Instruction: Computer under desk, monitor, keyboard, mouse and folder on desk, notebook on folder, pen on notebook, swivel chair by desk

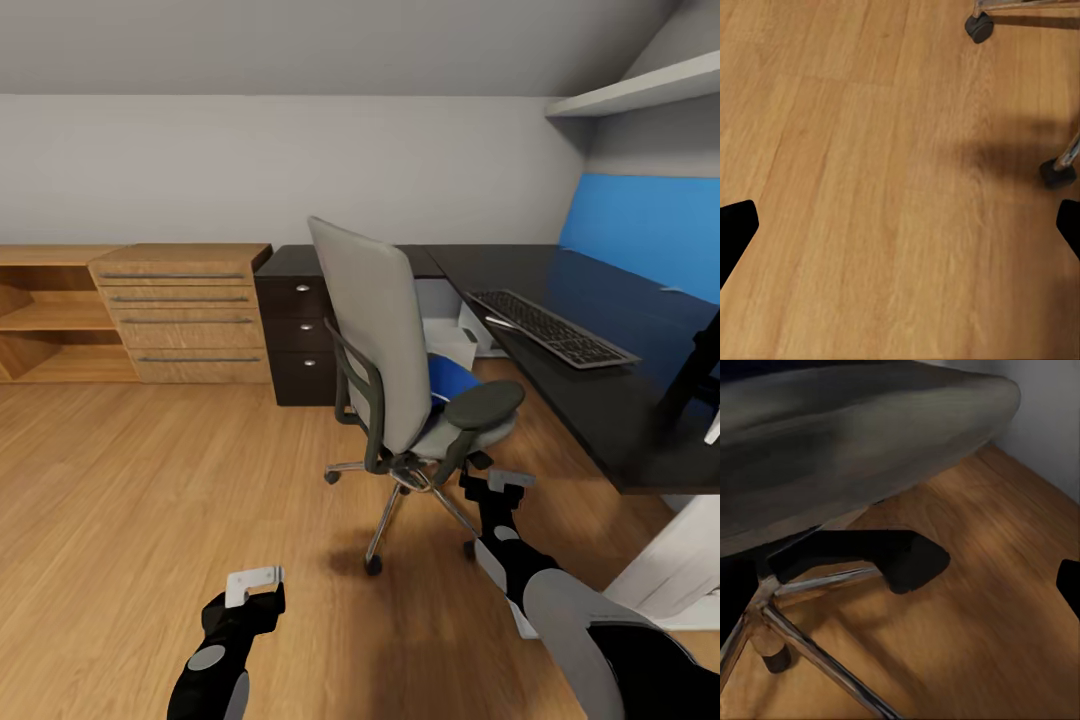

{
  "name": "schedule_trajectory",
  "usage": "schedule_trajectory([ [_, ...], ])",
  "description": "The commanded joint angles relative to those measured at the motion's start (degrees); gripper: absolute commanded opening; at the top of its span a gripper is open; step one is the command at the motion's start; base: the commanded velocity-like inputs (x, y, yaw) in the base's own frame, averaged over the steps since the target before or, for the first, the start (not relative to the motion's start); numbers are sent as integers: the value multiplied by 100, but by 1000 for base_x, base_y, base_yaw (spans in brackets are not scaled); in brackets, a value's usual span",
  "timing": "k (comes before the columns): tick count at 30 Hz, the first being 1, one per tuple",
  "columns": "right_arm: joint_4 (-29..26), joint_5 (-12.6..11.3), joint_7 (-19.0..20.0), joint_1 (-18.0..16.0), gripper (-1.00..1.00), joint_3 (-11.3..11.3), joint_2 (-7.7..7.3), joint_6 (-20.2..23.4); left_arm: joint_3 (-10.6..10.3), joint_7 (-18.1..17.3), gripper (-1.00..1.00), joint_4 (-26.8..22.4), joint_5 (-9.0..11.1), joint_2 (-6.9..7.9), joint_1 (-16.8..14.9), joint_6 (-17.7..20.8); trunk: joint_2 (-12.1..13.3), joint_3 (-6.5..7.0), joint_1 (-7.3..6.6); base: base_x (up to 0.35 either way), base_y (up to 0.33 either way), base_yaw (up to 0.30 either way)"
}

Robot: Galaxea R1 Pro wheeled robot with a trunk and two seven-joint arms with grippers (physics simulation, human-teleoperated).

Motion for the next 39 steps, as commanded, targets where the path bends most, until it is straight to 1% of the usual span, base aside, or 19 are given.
schedule_trajectory([
  [1, 2, -9, -13, -4, 100, -20, 49, -35, -10, 28, 100, -5, 5, 0, -3, 36, -2, -5, 1, 164, 0, 0],
  [3, 0, -11, -25, -4, 100, -26, 90, -44, -12, 27, 100, -4, 2, 0, -3, 40, -2, -5, 1, 79, 0, 0],
  [7, 6, -19, -33, -4, 100, -24, 114, -45, -13, 33, 100, -4, 0, 0, -3, 42, -2, 2, 1, 20, 0, 34],
  [10, 5, -20, -46, -4, 100, -29, 184, -48, -13, 35, 100, -4, 2, 0, -3, 46, -2, 22, 1, 2, 0, 140],
  [23, 9, -20, -48, -4, 100, -29, 219, -48, -6, 27, 100, -4, 8, 0, -3, 48, -2, 117, 1, -3, 2, 160],
  [30, 7, -20, -48, -4, 100, -29, 235, -48, -8, 30, 100, -4, 8, 0, -3, 48, -2, 169, 1, -126, 172, 161],
  [39, 15, -20, -48, -4, 100, -29, 264, -48, -13, 36, 100, -3, 8, 0, -3, 48, -2, 235, 1, -11, 15, 161],
])
